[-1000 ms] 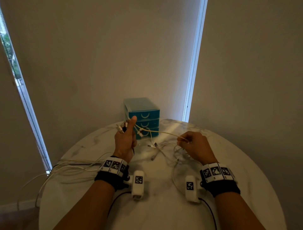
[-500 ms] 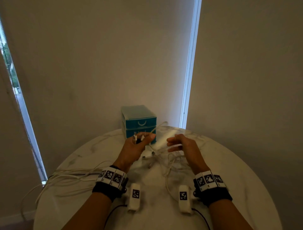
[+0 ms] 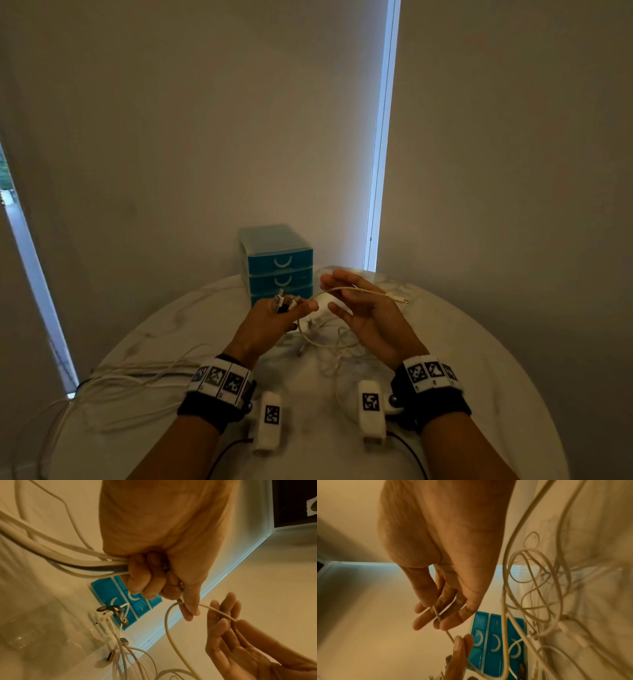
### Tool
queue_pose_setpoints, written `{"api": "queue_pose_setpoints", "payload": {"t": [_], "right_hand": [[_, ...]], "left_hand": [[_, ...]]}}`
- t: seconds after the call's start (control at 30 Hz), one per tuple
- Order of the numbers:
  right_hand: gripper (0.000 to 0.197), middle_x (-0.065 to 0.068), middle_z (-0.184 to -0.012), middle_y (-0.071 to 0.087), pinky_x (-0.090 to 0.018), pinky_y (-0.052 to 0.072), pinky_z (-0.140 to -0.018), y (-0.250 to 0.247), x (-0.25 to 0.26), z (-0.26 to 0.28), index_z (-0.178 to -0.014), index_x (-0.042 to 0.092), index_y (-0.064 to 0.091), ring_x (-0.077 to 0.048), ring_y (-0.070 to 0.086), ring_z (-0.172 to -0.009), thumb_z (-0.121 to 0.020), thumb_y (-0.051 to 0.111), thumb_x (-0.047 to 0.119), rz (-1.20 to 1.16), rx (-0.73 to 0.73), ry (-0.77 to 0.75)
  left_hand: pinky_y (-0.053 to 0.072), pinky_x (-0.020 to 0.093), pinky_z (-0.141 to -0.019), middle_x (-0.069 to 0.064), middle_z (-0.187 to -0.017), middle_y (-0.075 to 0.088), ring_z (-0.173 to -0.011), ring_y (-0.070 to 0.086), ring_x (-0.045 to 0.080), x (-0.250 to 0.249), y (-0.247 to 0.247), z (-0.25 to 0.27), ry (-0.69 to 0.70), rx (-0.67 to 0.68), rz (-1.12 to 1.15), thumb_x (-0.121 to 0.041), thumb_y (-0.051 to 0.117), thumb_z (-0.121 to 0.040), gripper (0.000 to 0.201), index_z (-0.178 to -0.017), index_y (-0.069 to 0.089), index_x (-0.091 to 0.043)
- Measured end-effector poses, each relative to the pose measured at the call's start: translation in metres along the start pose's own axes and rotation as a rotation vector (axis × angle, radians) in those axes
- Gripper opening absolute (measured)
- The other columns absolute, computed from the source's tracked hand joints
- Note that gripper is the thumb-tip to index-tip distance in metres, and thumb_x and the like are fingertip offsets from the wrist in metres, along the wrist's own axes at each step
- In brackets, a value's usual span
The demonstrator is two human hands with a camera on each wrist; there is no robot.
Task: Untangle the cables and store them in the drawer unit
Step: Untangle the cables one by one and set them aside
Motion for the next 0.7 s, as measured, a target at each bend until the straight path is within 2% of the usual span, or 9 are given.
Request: {"api": "queue_pose_setpoints", "payload": {"t": [0.1, 0.17, 0.23, 0.3, 0.37, 0.5, 0.57, 0.63, 0.7], "right_hand": [[0.037, -0.015, -0.145, 0.067, -0.042, 0.051, -0.11, 0.008, -0.001, 0.0, -0.145, 0.001, 0.057, -0.028, 0.062, -0.139, -0.112, 0.042, 0.005, -0.008, 0.011, -0.054], [0.033, -0.015, -0.144, 0.068, -0.041, 0.054, -0.112, 0.008, 0.005, -0.003, -0.14, 0.003, 0.06, -0.03, 0.061, -0.139, -0.113, 0.042, 0.006, -0.078, -0.03, -0.12], [0.027, -0.019, -0.143, 0.068, -0.041, 0.053, -0.113, 0.002, 0.016, -0.002, -0.13, 0.003, 0.063, -0.035, 0.062, -0.138, -0.111, 0.043, 0.004, -0.27, -0.085, -0.169], [0.023, -0.022, -0.143, 0.066, -0.045, 0.049, -0.118, 0.002, 0.031, 0.003, -0.12, 0.002, 0.064, -0.039, 0.061, -0.138, -0.11, 0.043, 0.002, -0.462, -0.083, -0.192], [0.025, -0.026, -0.148, 0.062, -0.05, 0.041, -0.124, 0.009, 0.041, 0.009, -0.117, 0.001, 0.064, -0.043, 0.057, -0.142, -0.112, 0.04, 0.006, -0.578, -0.06, -0.186], [0.033, -0.03, -0.152, 0.056, -0.053, 0.033, -0.126, 0.023, 0.041, 0.014, -0.113, -0.001, 0.061, -0.047, 0.051, -0.145, -0.115, 0.036, 0.021, -0.621, -0.043, -0.129], [0.033, -0.03, -0.153, 0.055, -0.053, 0.033, -0.126, 0.028, 0.038, 0.013, -0.113, 0.001, 0.059, -0.047, 0.051, -0.146, -0.116, 0.036, 0.024, -0.626, -0.027, -0.106], [0.032, -0.029, -0.153, 0.055, -0.053, 0.034, -0.125, 0.028, 0.036, 0.013, -0.114, 0.002, 0.059, -0.046, 0.051, -0.146, -0.116, 0.036, 0.024, -0.628, -0.027, -0.094], [0.029, -0.029, -0.152, 0.057, -0.053, 0.035, -0.125, 0.022, 0.037, 0.012, -0.114, 0.002, 0.061, -0.045, 0.053, -0.144, -0.115, 0.039, 0.021, -0.648, -0.037, -0.119]], "left_hand": [[0.06, 0.021, -0.074, -0.002, -0.099, 0.082, -0.097, 0.077, 0.016, 0.002, -0.002, 0.0, -0.004, -0.014, -0.022, -0.046, 0.08, -0.091, 0.027, -0.106, 0.081, -0.023], [0.046, 0.01, -0.053, -0.002, -0.08, 0.078, -0.072, 0.071, 0.003, 0.004, 0.0, 0.004, -0.034, 0.021, -0.096, -0.047, 0.078, -0.093, 0.033, -0.101, 0.081, -0.015], [0.039, 0.007, -0.046, -0.016, -0.058, 0.067, -0.051, 0.057, -0.006, 0.007, 0.008, 0.008, -0.075, 0.111, -0.134, -0.045, 0.077, -0.095, 0.03, -0.101, 0.081, -0.016], [0.039, 0.007, -0.049, -0.022, -0.055, 0.063, -0.05, 0.056, -0.006, 0.005, 0.019, 0.012, -0.084, 0.201, -0.191, -0.046, 0.075, -0.096, 0.029, -0.106, 0.081, -0.019], [0.048, 0.009, -0.059, -0.021, -0.071, 0.073, -0.064, 0.067, 0.001, 0.0, 0.027, 0.015, -0.054, 0.262, -0.221, -0.05, 0.075, -0.095, 0.028, -0.113, 0.081, -0.029], [0.06, 0.037, -0.094, -0.01, -0.11, 0.08, -0.104, 0.075, 0.019, -0.007, 0.037, 0.018, -0.006, 0.331, -0.216, -0.055, 0.076, -0.092, 0.033, -0.123, 0.075, -0.044], [0.061, 0.028, -0.09, -0.017, -0.109, 0.08, -0.102, 0.075, 0.006, -0.01, 0.038, 0.017, 0.011, 0.309, -0.2, -0.054, 0.074, -0.093, 0.032, -0.122, 0.077, -0.041], [0.052, 0.011, -0.073, -0.021, -0.088, 0.079, -0.081, 0.071, -0.008, -0.016, 0.034, 0.015, 0.04, 0.227, -0.131, -0.042, 0.075, -0.096, 0.022, -0.112, 0.081, -0.028], [0.049, 0.009, -0.066, -0.013, -0.076, 0.076, -0.069, 0.064, -0.006, -0.018, 0.022, 0.011, 0.043, 0.102, -0.031, -0.032, 0.077, -0.096, 0.013, -0.1, 0.083, -0.021]]}}
Point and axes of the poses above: each hand's wrist, its own z-axis away from the middle knuckle, its own y-axis out of the palm, x = y × z, the point moved 9 cm from there along -z, towards the middle knuckle
